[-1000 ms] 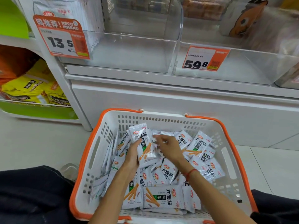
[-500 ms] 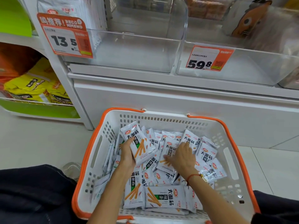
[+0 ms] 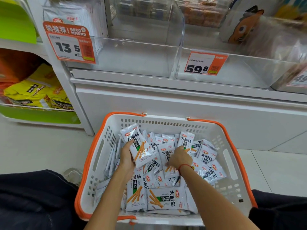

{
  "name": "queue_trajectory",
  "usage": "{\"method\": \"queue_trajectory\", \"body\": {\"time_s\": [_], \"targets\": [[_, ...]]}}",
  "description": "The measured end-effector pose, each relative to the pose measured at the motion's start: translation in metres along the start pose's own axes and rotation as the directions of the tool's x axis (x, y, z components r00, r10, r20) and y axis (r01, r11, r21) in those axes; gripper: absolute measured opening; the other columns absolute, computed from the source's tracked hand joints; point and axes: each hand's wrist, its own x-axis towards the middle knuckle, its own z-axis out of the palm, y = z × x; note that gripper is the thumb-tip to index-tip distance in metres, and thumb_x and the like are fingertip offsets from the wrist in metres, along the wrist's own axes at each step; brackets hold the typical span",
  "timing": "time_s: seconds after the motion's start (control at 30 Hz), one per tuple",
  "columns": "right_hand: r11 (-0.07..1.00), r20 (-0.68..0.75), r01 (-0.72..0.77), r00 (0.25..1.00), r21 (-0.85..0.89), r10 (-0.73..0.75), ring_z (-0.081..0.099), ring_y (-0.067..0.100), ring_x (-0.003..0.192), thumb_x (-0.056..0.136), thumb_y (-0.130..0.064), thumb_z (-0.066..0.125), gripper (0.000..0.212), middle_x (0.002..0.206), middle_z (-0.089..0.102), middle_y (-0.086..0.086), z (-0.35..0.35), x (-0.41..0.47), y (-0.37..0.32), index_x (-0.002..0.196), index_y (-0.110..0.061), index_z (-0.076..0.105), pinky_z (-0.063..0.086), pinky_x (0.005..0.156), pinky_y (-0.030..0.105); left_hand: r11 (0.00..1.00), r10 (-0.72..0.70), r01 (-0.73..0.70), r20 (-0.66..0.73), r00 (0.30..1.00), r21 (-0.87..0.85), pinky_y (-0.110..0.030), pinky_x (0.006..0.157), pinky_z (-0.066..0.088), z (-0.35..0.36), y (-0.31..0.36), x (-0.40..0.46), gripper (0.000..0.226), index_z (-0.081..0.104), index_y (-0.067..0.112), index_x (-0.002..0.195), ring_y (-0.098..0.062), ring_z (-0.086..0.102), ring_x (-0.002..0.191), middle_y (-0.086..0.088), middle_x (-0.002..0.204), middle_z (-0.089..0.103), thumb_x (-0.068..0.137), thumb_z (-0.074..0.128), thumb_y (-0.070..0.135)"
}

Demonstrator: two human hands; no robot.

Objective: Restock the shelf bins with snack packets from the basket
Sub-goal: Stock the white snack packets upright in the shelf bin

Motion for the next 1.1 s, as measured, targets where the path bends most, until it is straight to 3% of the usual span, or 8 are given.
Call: {"method": "queue_trajectory", "body": {"time_s": [0.17,0.27,0.4,0.53,0.7,0.83,0.93,1.1], "targets": [[0.938,0.16,0.226,0.948,0.263,-0.274,0.062,0.02,0.1,0.079,-0.015,0.074,0.046,0.112,0.063,0.006,-0.025,0.003,0.013,0.119,-0.002,0.055,0.049,0.08,0.026,0.996,-0.035,0.034,0.01,0.999,0.079,-0.037,0.079,0.048,-0.007,0.003,0.003,0.021,0.063,0.018,0.091,-0.024,0.061,0.079,-0.008,0.088,0.066,0.097,0.043,0.023],[0.825,0.359,0.113,0.861,0.553,-0.359,0.056,0.005,0.051,0.088,-0.015,0.065,0.012,0.064,0.063,-0.005,-0.058,0.0,0.027,0.079,-0.008,0.06,0.045,0.052,0.018,0.988,-0.057,0.059,-0.016,0.998,0.144,-0.041,0.084,0.048,-0.008,0.003,0.005,0.018,0.061,0.017,0.091,-0.025,0.06,0.079,-0.01,0.088,0.065,0.097,0.045,0.022],[0.524,0.334,-0.023,0.793,0.852,-0.509,0.064,0.017,0.082,0.093,-0.011,0.055,0.013,0.09,0.068,0.007,-0.087,-0.011,0.026,0.102,-0.006,0.064,0.052,0.074,0.026,0.973,-0.08,0.089,-0.051,0.996,0.215,-0.036,0.072,0.048,-0.005,-0.003,0.004,0.019,0.06,0.014,0.088,-0.026,0.059,0.073,-0.012,0.085,0.063,0.096,0.046,0.024],[0.602,0.283,0.132,0.79,0.788,-0.544,0.064,0.021,0.09,0.09,-0.012,0.061,0.02,0.102,0.071,0.012,-0.069,-0.036,-0.014,0.109,-0.006,0.064,0.051,0.092,0.037,0.977,-0.103,0.099,0.014,0.995,0.188,-0.034,0.066,0.048,0.008,-0.011,-0.003,0.03,0.063,0.008,0.093,-0.028,0.06,0.074,-0.017,0.086,0.064,0.097,0.036,0.022],[0.695,-0.056,0.354,0.909,0.625,-0.413,0.061,0.013,0.068,0.077,-0.021,0.078,0.043,0.076,0.063,0.0,-0.042,-0.047,-0.032,0.114,-0.012,0.058,0.05,0.062,0.025,0.997,-0.065,0.061,0.117,0.991,0.04,-0.04,0.081,0.048,0.017,-0.007,-0.008,0.042,0.066,0.012,0.097,-0.032,0.06,0.084,-0.019,0.096,0.066,0.095,0.026,0.024],[0.747,-0.272,0.527,0.85,0.406,-0.452,0.063,0.012,0.075,0.074,-0.031,0.079,0.041,0.078,0.062,-0.007,-0.051,-0.057,-0.037,0.11,-0.022,0.061,0.046,0.06,0.024,1.0,-0.003,0.003,0.205,0.979,-0.001,-0.04,0.078,0.052,0.025,0.004,-0.013,0.04,0.064,0.02,0.107,-0.027,0.066,0.086,-0.01,0.093,0.072,0.099,0.031,0.041],[0.763,-0.355,0.611,0.776,0.212,-0.522,0.059,0.01,0.092,0.076,-0.037,0.075,0.043,0.097,0.059,-0.008,-0.063,-0.066,-0.044,0.115,-0.027,0.061,0.045,0.064,0.024,0.999,0.048,-0.051,0.215,0.975,0.008,-0.03,0.065,0.056,0.03,0.012,-0.021,0.031,0.066,0.018,0.102,-0.018,0.07,0.072,-0.005,0.085,0.074,0.097,0.038,0.029],[0.741,-0.084,0.529,0.833,0.414,-0.547,0.032,0.024,0.135,0.077,-0.031,0.077,0.095,0.148,0.028,0.009,-0.098,-0.069,-0.053,0.149,-0.016,0.018,0.034,0.103,0.033,0.991,0.137,-0.133,0.202,0.97,-0.031,-0.042,0.081,0.051,0.035,0.035,-0.04,0.035,0.075,0.018,0.085,-0.024,0.068,0.072,-0.008,0.085,0.073,0.091,0.04,0.02]]}}
